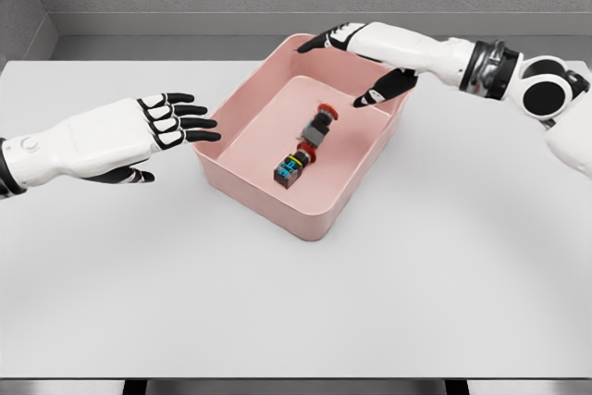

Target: Put the industrial switch in the basket with both arms

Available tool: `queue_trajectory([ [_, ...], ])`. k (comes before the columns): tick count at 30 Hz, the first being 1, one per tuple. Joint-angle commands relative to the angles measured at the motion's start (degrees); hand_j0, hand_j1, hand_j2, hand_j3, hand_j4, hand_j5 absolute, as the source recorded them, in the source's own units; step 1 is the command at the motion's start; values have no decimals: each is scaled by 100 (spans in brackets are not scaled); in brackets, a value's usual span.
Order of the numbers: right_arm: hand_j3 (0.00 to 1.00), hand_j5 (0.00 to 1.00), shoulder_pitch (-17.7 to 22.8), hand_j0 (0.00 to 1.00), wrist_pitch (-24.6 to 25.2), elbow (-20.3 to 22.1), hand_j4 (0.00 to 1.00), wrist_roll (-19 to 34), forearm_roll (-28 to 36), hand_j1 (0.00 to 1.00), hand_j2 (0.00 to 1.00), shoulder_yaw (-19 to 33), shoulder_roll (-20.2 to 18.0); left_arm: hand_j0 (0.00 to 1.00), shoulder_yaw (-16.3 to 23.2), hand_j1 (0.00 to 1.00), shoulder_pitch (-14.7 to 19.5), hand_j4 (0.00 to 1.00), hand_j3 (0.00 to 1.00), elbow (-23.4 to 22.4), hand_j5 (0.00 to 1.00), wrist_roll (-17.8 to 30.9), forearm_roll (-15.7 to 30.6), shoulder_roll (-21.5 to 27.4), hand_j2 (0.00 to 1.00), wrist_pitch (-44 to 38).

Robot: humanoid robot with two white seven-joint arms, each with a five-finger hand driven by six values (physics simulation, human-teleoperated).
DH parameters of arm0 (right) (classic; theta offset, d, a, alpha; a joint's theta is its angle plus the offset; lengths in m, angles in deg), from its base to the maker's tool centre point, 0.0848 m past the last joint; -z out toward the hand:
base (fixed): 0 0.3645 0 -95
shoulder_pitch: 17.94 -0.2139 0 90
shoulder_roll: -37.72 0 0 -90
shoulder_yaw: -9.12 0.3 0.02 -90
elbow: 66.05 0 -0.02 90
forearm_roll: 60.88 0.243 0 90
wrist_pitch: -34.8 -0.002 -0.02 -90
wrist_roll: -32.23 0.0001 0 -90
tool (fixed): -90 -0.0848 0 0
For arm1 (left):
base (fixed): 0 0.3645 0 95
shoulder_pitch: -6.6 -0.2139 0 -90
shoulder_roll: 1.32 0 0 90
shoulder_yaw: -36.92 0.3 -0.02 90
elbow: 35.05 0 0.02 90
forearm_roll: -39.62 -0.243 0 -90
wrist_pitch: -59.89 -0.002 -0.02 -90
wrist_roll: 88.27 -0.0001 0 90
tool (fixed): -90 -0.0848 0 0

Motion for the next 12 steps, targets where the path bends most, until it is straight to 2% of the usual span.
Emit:
queue_trajectory([
  [1,100,100,0,100,11,16,100,7,37,100,100,31,-351,100,-2,100,0,100,100,0,100,-3,39,7,100,0],
  [7,100,100,106,100,11,25,100,-37,108,100,100,84,-1177,100,-11,100,-9,100,100,0,100,-3,39,16,100,0],
  [12,100,100,273,100,11,16,100,-54,204,100,100,101,-1432,100,-11,100,-27,100,100,0,100,-12,39,7,100,0],
])
